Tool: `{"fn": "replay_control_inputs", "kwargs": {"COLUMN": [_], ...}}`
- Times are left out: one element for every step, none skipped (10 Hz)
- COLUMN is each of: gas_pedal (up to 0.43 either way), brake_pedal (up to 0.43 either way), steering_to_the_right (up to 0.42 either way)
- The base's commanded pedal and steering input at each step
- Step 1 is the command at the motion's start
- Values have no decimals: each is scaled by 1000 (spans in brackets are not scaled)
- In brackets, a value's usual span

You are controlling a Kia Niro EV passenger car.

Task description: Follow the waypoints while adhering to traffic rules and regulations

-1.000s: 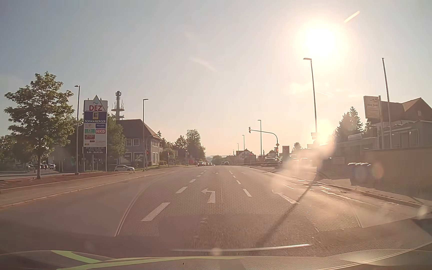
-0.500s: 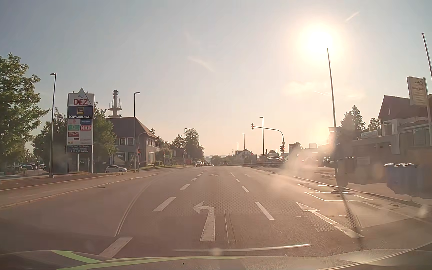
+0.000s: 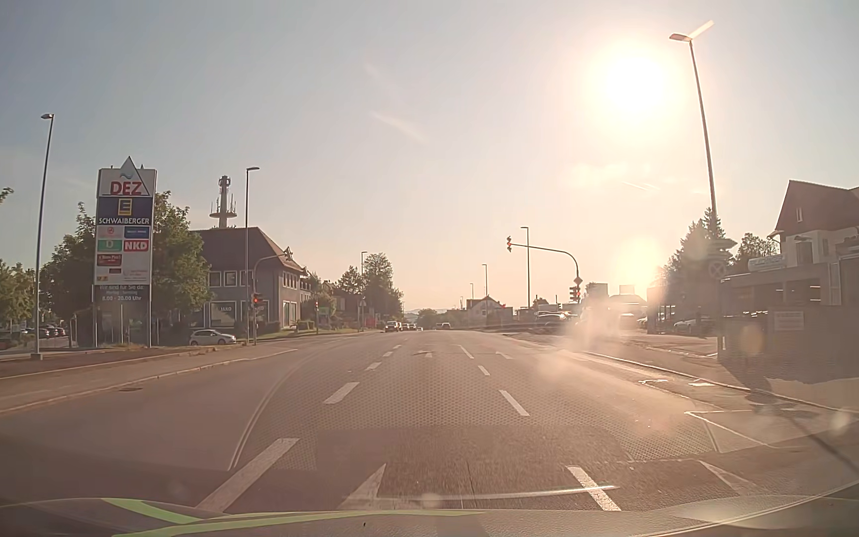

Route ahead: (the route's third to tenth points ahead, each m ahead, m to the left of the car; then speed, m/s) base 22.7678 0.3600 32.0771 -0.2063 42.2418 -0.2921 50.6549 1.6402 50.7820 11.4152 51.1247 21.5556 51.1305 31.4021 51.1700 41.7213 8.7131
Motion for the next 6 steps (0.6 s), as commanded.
{"fn": "replay_control_inputs", "kwargs": {"gas_pedal": [0,0,0,0,0,0], "brake_pedal": [73,79,79,91,110,128], "steering_to_the_right": [4,3,4,4,4,3]}}
